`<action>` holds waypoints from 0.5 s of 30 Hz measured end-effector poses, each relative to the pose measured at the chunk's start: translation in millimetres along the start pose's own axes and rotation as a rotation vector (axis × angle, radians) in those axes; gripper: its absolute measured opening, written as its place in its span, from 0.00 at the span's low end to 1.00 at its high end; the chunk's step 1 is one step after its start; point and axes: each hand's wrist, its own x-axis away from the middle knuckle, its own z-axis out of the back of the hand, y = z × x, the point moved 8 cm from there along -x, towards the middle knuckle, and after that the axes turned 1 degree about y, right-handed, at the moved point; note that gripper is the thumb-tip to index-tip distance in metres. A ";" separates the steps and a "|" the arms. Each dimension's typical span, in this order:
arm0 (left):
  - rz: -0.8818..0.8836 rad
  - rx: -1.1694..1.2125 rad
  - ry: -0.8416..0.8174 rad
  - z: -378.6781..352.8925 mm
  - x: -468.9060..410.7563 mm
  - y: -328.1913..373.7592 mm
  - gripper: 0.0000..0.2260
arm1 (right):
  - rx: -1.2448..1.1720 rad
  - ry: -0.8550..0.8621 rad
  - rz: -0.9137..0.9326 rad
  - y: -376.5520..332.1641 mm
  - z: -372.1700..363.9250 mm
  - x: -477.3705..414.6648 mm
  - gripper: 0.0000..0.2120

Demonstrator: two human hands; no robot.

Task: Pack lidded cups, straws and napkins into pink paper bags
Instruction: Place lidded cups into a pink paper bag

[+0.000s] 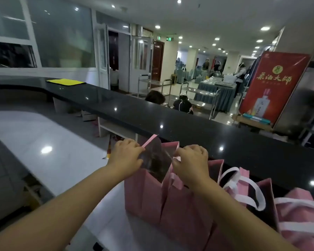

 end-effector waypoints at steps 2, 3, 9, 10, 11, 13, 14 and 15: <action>0.028 -0.010 -0.027 -11.2 -17.5 -6.5 0.18 | 0.102 -0.023 0.024 -0.9 -10.7 -15.0 0.11; 0.033 -0.015 -0.029 -18.0 -25.1 -9.2 0.18 | 0.133 -0.029 0.028 0.5 -16.6 -21.5 0.12; 0.081 0.115 -0.090 -40.8 -45.4 -14.4 0.15 | 0.289 -0.128 -0.010 2.9 -39.6 -36.5 0.22; 0.094 0.137 -0.087 -40.2 -47.1 -17.4 0.14 | 0.315 -0.153 -0.031 3.0 -41.3 -36.5 0.24; 0.100 0.153 -0.083 -39.1 -49.0 -20.1 0.12 | 0.325 -0.170 -0.048 2.6 -43.2 -36.1 0.24; 0.092 0.175 -0.093 -36.6 -51.7 -25.3 0.09 | 0.323 -0.188 -0.088 -0.5 -44.5 -34.6 0.22; 0.084 0.187 -0.099 -35.1 -52.5 -28.5 0.08 | 0.317 -0.198 -0.109 -2.8 -44.7 -33.8 0.20; 0.075 0.200 -0.101 -33.6 -52.4 -32.2 0.07 | 0.314 -0.205 -0.126 -6.0 -44.8 -32.7 0.19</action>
